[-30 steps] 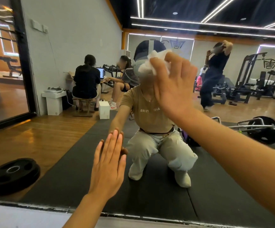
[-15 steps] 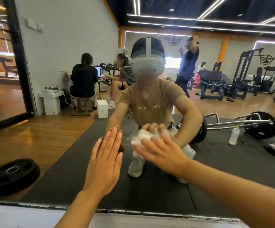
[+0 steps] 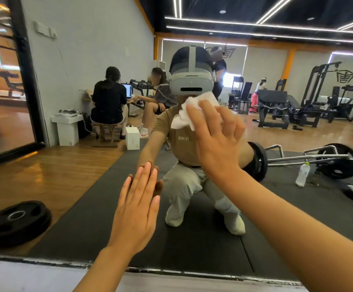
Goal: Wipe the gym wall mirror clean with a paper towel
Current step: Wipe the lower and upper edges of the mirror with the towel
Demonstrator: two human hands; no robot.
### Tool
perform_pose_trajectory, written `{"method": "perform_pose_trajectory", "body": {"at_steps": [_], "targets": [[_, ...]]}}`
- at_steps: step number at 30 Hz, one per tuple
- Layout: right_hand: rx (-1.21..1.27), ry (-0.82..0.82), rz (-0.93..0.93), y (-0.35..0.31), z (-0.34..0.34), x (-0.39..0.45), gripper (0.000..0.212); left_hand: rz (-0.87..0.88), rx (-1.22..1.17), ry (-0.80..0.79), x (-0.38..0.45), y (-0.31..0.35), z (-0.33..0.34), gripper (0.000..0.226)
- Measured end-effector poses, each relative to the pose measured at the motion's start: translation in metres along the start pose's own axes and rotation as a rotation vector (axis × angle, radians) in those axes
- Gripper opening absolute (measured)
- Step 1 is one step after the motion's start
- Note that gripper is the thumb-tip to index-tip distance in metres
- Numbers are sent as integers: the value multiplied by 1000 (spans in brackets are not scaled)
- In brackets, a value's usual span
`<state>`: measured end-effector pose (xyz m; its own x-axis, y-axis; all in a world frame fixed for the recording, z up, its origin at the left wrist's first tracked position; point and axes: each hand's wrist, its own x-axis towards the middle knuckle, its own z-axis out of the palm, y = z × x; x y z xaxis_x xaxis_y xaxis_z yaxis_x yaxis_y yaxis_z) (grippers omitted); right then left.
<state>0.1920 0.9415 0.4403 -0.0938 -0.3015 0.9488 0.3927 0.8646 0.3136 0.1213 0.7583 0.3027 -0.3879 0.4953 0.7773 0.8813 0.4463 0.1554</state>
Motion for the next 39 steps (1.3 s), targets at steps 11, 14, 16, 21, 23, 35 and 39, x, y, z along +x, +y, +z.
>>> {"method": "perform_pose_trajectory", "body": {"at_steps": [11,14,16,21,23,35,39], "targets": [[231,-294,-552,21,-37,-62,46,-11,-32,-23,-1,1,-2,59],[337,-300,-694,31,-28,-37,46,-9,-26,-25,-1,-1,-2,59],[350,-303,-805,35,-19,-30,37,-10,-26,-8,-1,0,0,59],[401,-333,-807,30,-12,-48,31,-25,-42,42,0,5,8,58],[420,-361,-844,19,-15,-72,29,-19,-37,56,0,4,9,58],[165,-417,-912,3,-37,-100,52,112,216,-4,-3,-16,2,67],[221,-268,-488,35,-36,-47,36,106,206,21,-4,-13,4,67]]}}
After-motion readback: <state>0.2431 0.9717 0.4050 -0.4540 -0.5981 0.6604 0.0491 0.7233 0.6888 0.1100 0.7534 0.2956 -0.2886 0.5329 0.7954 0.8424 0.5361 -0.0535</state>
